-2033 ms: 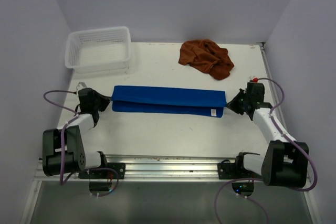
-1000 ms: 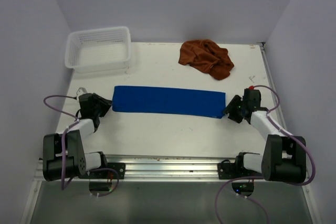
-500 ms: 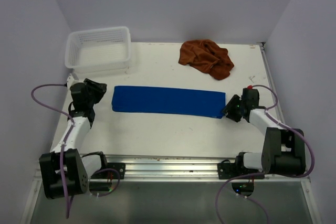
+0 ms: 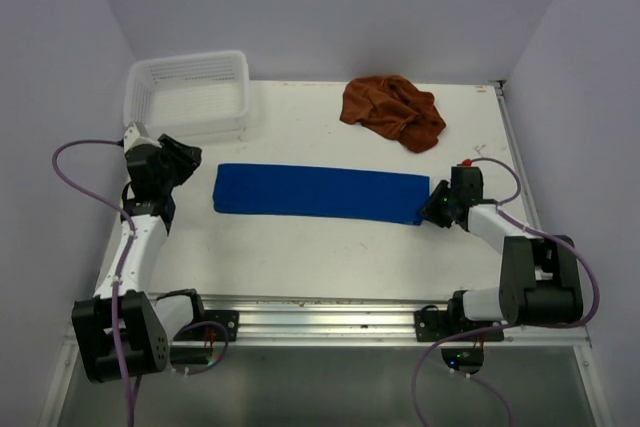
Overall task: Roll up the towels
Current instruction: Fold the towel
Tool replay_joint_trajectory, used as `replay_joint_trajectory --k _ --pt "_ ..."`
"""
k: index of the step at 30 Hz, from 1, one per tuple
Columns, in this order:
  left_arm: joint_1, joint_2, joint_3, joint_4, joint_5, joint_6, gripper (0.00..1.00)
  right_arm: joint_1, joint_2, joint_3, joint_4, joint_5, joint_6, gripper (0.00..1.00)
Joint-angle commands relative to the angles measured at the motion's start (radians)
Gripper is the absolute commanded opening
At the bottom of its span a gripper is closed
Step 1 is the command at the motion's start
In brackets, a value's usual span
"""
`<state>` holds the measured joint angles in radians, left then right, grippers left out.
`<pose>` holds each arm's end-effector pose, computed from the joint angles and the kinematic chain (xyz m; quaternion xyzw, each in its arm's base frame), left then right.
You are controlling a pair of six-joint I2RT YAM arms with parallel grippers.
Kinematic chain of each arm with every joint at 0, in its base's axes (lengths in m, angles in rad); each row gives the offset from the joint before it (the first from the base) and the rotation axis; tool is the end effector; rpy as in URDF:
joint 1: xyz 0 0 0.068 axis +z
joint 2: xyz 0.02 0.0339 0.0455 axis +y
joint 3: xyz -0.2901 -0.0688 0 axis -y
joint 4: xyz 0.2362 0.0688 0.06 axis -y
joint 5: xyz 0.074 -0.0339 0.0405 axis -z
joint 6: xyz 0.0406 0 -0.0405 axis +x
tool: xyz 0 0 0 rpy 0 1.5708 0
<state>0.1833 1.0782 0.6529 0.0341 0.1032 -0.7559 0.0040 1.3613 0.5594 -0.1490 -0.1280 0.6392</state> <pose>0.2254 0.0375 0.2827 -0.3500 0.7531 -0.1980 0.5207 0.2334 0.0061 0.1762 0.2783 0.9090 0.1540 0.2695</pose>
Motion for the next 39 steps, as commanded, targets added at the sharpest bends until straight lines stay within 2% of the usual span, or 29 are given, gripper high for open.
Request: replay_joint_trajectory --k 1,8,10,13,17,23,28,33,34,39 --pt "0.008 -0.024 0.056 -0.033 0.027 0.062 0.53 0.017 0.056 0.013 -0.075 0.088 -0.007 0.27" --pt "0.01 -0.011 0.145 -0.123 0.075 0.128 0.56 0.016 0.081 0.031 -0.131 0.126 -0.018 0.06" --pt "0.01 -0.015 0.169 -0.144 0.087 0.156 0.58 0.016 0.07 0.042 -0.158 0.178 -0.032 0.0" --pt "0.008 -0.02 0.191 -0.183 0.086 0.173 0.61 0.004 0.055 0.056 -0.199 0.195 -0.033 0.0" --pt "0.007 -0.044 0.137 -0.116 0.147 0.152 0.61 0.001 0.018 0.091 -0.283 0.243 -0.023 0.0" --pt "-0.008 -0.044 0.103 -0.115 0.153 0.184 0.63 -0.09 -0.077 0.151 -0.394 0.34 -0.047 0.0" --pt "-0.042 -0.032 0.096 -0.114 0.159 0.207 0.64 -0.151 -0.139 0.165 -0.446 0.363 -0.087 0.0" --pt "-0.05 -0.017 0.083 -0.103 0.222 0.204 0.65 -0.153 -0.188 0.165 -0.419 0.291 -0.095 0.0" --pt "-0.05 -0.018 0.082 -0.102 0.23 0.202 0.65 -0.153 -0.194 0.154 -0.391 0.207 -0.113 0.0" --pt "-0.054 -0.02 0.068 -0.073 0.273 0.191 0.66 -0.121 -0.209 0.158 -0.322 0.157 -0.111 0.0"
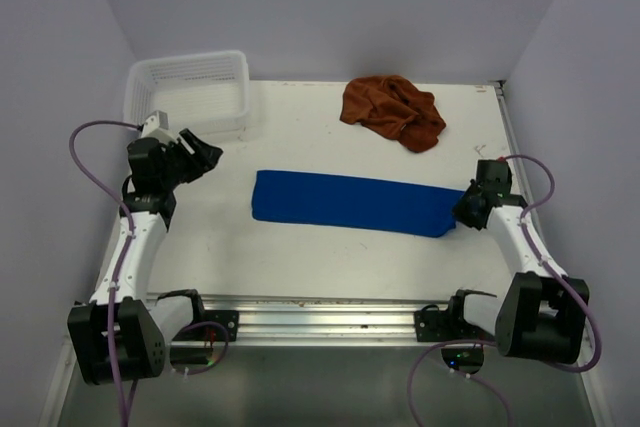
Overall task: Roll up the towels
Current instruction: Fold the towel
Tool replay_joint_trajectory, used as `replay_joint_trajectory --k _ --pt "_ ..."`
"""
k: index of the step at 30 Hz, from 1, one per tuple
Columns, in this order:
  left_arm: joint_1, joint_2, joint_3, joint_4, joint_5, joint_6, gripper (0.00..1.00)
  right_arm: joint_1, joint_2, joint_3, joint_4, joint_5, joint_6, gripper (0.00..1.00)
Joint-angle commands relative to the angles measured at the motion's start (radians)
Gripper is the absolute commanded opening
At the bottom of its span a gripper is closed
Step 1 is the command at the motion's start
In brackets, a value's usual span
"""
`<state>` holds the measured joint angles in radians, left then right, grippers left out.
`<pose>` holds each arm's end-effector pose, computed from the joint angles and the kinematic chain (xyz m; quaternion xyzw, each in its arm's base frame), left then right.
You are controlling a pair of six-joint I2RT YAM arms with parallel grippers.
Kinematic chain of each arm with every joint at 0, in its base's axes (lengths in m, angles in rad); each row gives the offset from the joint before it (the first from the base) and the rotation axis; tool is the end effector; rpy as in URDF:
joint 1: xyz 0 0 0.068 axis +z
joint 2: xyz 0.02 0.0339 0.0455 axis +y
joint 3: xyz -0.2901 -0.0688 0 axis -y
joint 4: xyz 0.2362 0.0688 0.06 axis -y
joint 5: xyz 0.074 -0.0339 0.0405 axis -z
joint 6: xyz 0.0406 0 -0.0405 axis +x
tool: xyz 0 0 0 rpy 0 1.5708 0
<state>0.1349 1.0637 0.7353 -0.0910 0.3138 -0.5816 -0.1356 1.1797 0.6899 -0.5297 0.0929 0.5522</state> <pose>0.2245 0.0178 0.3018 -0.2108 0.8057 -0.2469 0.4953 0.2036 -0.0316 0.2260 0.3360 0.9007 0.0125 0.2752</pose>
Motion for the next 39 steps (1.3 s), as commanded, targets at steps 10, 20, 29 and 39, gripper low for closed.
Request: replay_joint_trajectory --k 10,20,29,39 --pt "-0.006 0.016 -0.027 0.065 0.111 0.017 0.68 0.183 0.055 0.241 0.025 -0.045 -0.044 0.0" --pt "-0.055 0.021 0.058 -0.027 0.018 0.092 0.77 0.484 0.227 0.41 0.025 0.077 0.025 0.0" --pt "-0.069 0.027 0.053 -0.023 0.042 0.095 0.8 0.634 0.363 0.625 -0.027 0.11 0.018 0.0" --pt "-0.069 0.032 0.05 -0.018 0.056 0.094 0.81 0.771 0.541 0.865 -0.075 0.122 0.011 0.0"
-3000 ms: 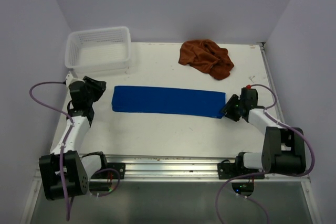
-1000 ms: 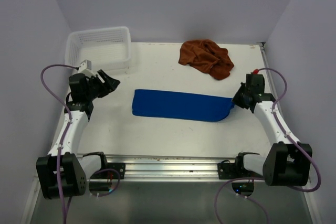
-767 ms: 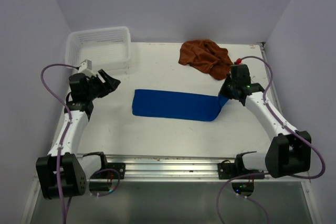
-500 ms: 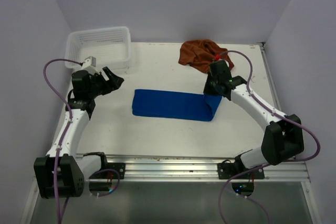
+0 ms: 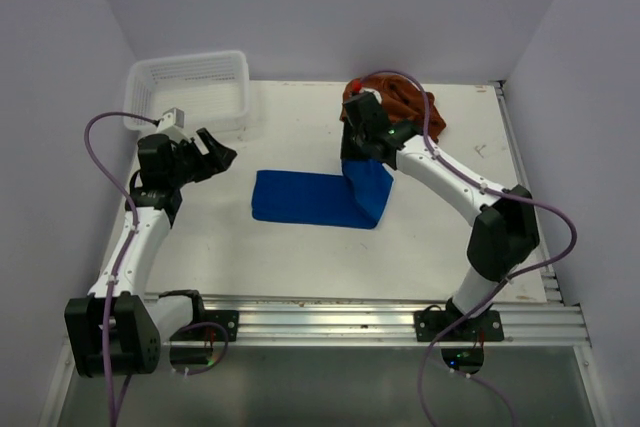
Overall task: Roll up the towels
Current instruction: Fold the towel
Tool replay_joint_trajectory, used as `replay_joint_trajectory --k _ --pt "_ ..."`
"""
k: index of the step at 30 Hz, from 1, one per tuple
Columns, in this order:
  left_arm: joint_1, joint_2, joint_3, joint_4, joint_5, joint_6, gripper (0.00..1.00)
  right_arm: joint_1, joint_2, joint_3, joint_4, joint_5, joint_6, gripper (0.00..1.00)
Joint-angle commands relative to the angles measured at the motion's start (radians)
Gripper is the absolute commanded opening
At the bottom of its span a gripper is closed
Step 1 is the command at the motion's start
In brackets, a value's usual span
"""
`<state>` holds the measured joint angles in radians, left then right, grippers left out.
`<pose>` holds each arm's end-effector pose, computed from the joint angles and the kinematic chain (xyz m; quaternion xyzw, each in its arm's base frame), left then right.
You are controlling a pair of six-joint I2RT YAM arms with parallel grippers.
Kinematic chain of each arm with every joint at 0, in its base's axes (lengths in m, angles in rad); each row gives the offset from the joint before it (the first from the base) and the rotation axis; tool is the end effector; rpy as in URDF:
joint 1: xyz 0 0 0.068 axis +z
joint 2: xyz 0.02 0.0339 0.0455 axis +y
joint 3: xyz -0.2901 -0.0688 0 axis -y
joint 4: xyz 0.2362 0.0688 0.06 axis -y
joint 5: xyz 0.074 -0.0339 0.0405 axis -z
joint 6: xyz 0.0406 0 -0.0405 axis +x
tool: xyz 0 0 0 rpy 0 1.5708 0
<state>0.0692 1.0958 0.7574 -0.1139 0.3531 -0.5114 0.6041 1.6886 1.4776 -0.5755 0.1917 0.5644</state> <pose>0.2313 0.0020 0.3007 -0.1496 0.8262 -0.2598 0.4769 0.3155 0.2084 0.3302 0.0183 0.9204 0.1361 0.3661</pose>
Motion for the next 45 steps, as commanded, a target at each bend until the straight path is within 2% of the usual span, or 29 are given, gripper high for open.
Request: replay_joint_trajectory --k 1,27,45 --pt "-0.003 -0.002 0.028 0.005 0.017 0.024 0.82 0.048 0.042 0.087 -0.032 0.022 -0.001 0.0" --pt "-0.003 -0.016 0.017 0.008 0.026 0.025 0.83 0.206 0.244 0.322 -0.061 -0.024 -0.014 0.0" --pt "-0.005 -0.016 0.014 0.011 0.032 0.024 0.83 0.27 0.335 0.394 -0.046 -0.069 -0.003 0.0"
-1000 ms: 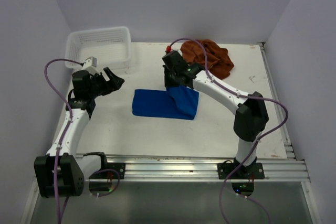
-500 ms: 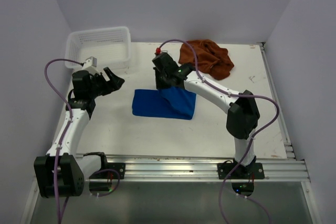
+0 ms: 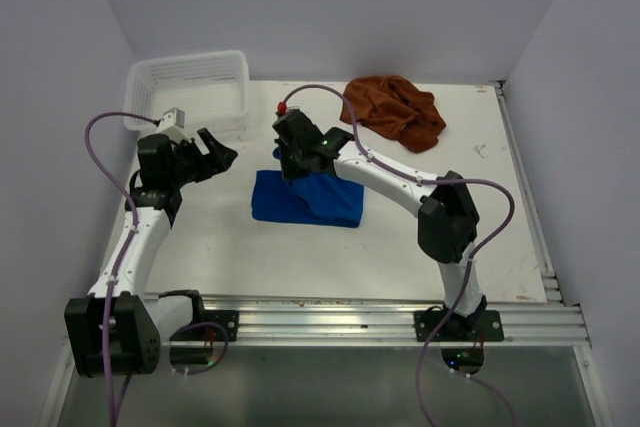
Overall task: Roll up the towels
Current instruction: Fold the towel
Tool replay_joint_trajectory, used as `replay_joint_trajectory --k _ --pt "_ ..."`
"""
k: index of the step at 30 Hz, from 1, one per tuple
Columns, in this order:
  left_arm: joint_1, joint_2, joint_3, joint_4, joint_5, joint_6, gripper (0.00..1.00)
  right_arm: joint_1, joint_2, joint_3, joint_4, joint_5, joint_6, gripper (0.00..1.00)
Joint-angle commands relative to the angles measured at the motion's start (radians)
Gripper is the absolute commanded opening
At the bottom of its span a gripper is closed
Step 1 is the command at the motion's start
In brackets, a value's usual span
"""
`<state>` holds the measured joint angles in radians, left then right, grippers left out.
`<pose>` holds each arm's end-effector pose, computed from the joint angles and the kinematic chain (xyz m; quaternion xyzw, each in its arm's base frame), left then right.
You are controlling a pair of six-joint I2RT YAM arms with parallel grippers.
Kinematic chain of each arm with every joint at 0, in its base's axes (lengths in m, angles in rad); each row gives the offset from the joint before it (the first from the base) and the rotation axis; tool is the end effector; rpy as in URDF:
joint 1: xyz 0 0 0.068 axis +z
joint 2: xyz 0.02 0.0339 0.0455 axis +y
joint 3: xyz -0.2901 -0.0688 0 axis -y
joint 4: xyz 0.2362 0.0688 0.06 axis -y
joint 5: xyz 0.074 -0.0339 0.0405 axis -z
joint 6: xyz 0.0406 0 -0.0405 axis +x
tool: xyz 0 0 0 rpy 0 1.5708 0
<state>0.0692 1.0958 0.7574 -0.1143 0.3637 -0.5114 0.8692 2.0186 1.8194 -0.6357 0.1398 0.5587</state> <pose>0.2312 0.0015 0.3007 -0.1468 0.8264 -0.2640 0.4753 0.3049 0.3520 0.3024 -0.1191 0.9235 0.1857 0.3139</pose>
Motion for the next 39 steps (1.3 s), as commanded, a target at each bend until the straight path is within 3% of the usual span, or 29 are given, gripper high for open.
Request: replay_joint_trajectory --k 1,16,39 --pt "-0.003 -0.017 0.014 0.011 0.021 0.024 0.84 0.008 0.009 0.057 0.014 -0.019 0.001 0.0" --pt "-0.003 -0.019 0.011 0.015 0.027 0.022 0.84 0.027 0.058 0.156 -0.01 -0.019 0.001 0.0" --pt "-0.003 -0.03 0.005 0.018 0.029 0.017 0.84 0.063 0.152 0.152 0.025 -0.046 0.027 0.0"
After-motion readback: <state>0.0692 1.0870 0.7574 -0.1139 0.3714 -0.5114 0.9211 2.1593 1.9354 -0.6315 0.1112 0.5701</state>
